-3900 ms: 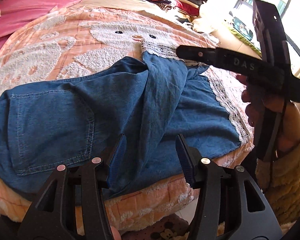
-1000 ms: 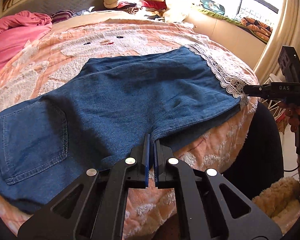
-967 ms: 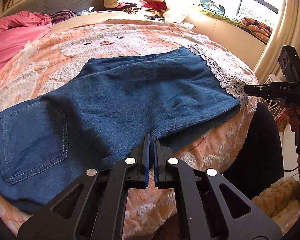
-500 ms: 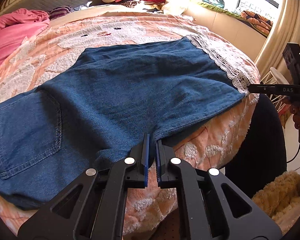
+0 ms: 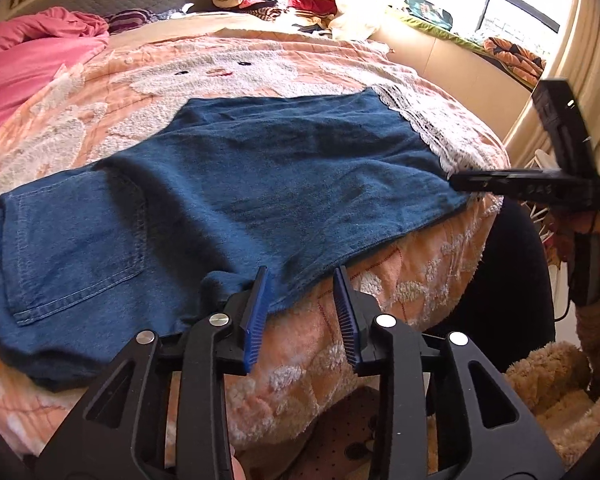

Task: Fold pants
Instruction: 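Open both tools and lay the pants flat on the bedspread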

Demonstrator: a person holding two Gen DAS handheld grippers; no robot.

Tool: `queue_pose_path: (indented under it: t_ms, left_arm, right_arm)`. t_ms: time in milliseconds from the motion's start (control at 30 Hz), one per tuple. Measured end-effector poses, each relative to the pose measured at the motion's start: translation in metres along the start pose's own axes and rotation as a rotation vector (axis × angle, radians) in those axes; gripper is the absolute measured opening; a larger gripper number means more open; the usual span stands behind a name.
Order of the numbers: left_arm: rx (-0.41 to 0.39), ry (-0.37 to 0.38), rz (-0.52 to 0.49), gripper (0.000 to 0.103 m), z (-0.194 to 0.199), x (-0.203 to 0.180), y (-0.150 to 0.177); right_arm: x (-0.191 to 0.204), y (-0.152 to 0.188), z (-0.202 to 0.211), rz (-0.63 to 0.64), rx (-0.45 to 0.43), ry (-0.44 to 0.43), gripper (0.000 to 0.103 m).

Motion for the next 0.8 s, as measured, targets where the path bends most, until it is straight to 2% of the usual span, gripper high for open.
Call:
queue_pose_path:
  t_ms: [67, 133, 300, 367, 400, 433, 533, 600, 633, 667, 800]
  left_arm:
    - [-0.04, -0.025, 0.035, 0.033, 0.021, 0.012, -0.001]
    - [-0.077, -0.085, 0.084, 0.038, 0.045, 0.034, -0.001]
    - [-0.169, -0.275, 0.31, 0.044, 0.102, 0.118, 0.005]
    - [-0.19, -0.331, 0.392, 0.055, 0.117, 0.148, 0.01]
    - [-0.192, -0.357, 0.419, 0.065, 0.121, 0.16, 0.012]
    - [-0.191, -0.377, 0.437, 0.067, 0.121, 0.169, 0.014]
    - [-0.167, -0.412, 0.468, 0.067, 0.114, 0.191, 0.018]
    - [-0.146, -0.395, 0.483, 0.066, 0.099, 0.196, 0.02]
    - [-0.129, -0.38, 0.495, 0.048, 0.091, 0.196, 0.022]
    - [-0.11, -0.388, 0.498, 0.036, 0.086, 0.198, 0.024]
    - [-0.14, -0.415, 0.506, 0.034, 0.093, 0.198, 0.015]
  right_arm:
    - [0.0, 0.001, -0.007, 0.007, 0.004, 0.008, 0.037]
    - [0.001, 0.001, -0.006, 0.011, 0.003, 0.0, 0.041]
    - [0.003, -0.003, 0.008, 0.006, -0.035, -0.017, 0.042]
    - [0.007, -0.005, 0.012, 0.012, -0.046, -0.034, 0.043]
    - [0.01, -0.006, 0.013, 0.016, -0.05, -0.046, 0.043]
    - [0.013, -0.007, 0.013, 0.019, -0.053, -0.051, 0.043]
    - [0.02, -0.011, 0.012, 0.034, -0.056, -0.061, 0.043]
    - [0.023, -0.013, 0.01, 0.035, -0.051, -0.067, 0.048]
    - [0.024, -0.014, 0.009, 0.037, -0.049, -0.07, 0.049]
    - [0.025, -0.015, 0.006, 0.04, -0.045, -0.066, 0.049]
    - [0.024, -0.01, -0.007, 0.032, -0.004, -0.049, 0.049]
Point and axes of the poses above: each gripper's, at about its wrist camera, not at the fingertips, and z roughly against the way its jaws point, x to its left, y to its underside, the point moved 9 cm from there along -z, roughly the way its jaws point, and after that the axes turned 5 degrees about y, right-handed, at the moved point
